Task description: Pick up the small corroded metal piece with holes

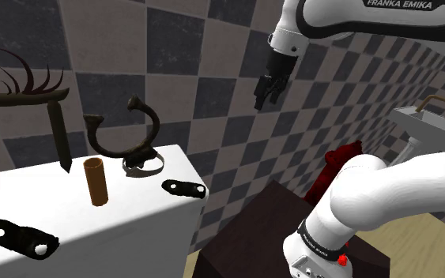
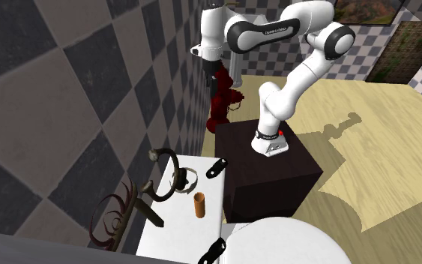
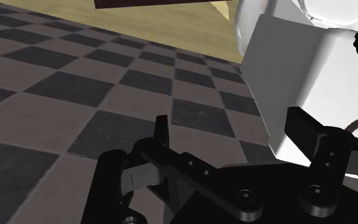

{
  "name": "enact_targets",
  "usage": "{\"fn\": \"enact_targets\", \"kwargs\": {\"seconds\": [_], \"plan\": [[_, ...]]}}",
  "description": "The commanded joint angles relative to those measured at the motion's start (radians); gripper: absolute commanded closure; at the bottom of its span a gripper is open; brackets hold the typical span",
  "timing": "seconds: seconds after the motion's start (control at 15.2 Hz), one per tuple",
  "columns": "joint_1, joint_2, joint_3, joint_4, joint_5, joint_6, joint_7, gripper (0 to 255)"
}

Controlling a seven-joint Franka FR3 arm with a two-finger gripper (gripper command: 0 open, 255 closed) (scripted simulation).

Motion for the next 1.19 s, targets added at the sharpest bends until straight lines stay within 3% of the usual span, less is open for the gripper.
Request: {"fn": "enact_targets", "kwargs": {"seconds": [0.0,1.12], "plan": [[0.0,0.0,0.0,0.0,0.0,0.0,0.0,0],[0.214,0.277,0.314,-0.063,0.043,0.294,0.1,0]]}}
